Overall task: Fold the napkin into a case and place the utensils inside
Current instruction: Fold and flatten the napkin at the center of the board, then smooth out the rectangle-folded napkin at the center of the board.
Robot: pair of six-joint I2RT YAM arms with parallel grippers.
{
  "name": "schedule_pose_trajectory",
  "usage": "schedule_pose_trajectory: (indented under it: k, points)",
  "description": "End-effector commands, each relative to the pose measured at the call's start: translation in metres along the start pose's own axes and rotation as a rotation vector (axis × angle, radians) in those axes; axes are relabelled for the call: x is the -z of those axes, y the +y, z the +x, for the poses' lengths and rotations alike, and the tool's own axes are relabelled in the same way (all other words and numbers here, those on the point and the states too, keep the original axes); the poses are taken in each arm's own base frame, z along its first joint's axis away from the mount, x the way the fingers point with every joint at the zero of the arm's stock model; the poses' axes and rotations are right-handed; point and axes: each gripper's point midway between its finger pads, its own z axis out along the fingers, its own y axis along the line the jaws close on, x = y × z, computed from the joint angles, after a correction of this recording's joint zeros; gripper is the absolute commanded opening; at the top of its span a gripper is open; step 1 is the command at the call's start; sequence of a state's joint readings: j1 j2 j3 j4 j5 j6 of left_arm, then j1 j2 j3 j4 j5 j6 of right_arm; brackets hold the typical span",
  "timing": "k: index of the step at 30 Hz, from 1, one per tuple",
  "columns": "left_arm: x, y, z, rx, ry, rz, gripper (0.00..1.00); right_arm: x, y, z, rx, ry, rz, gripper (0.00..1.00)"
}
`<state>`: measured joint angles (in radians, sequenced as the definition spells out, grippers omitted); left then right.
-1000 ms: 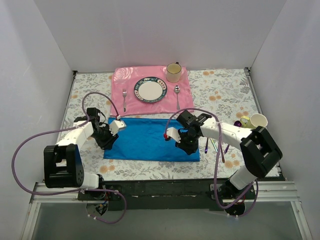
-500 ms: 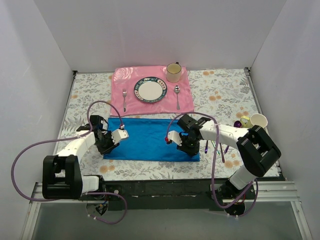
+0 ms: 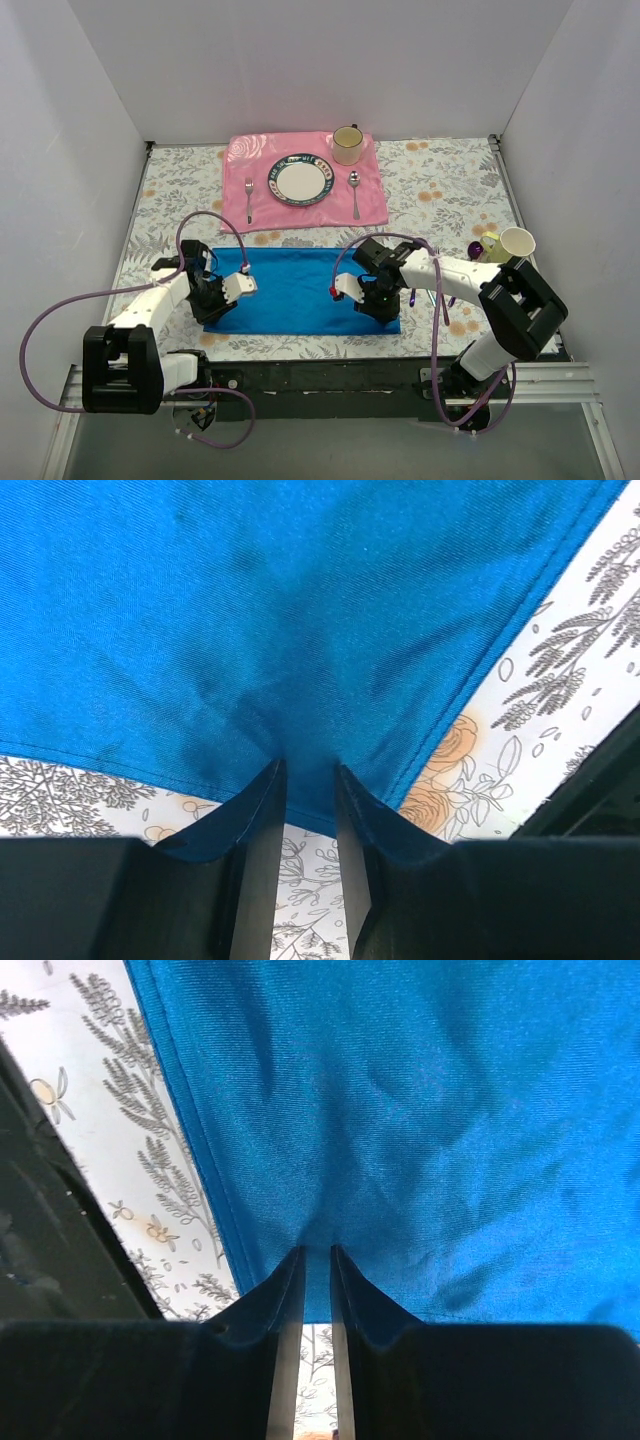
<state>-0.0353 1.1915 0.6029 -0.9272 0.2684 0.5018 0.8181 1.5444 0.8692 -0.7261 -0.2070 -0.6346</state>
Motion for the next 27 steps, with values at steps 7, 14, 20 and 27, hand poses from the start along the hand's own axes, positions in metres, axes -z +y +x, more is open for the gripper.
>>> schedule_pose_trajectory:
  k: [7,14,20,27]
  points:
    - [0.092,0.058,-0.116,0.127,-0.404,-0.068,0.49,0.103,-0.047,-0.083,-0.115,-0.326,0.141,0.60]
    - [0.210,0.100,-0.226,0.257,-0.878,-0.126,0.98,0.261,-0.133,-0.161,-0.249,-0.829,0.412,0.99]
    - [0.230,0.102,-0.266,0.436,-1.149,0.058,0.98,0.256,-0.148,-0.193,-0.324,-0.937,0.298,0.99]
    - [0.169,0.068,-0.277,0.727,-1.126,0.446,0.98,0.164,-0.104,-0.211,-0.562,-0.900,-0.325,0.99]
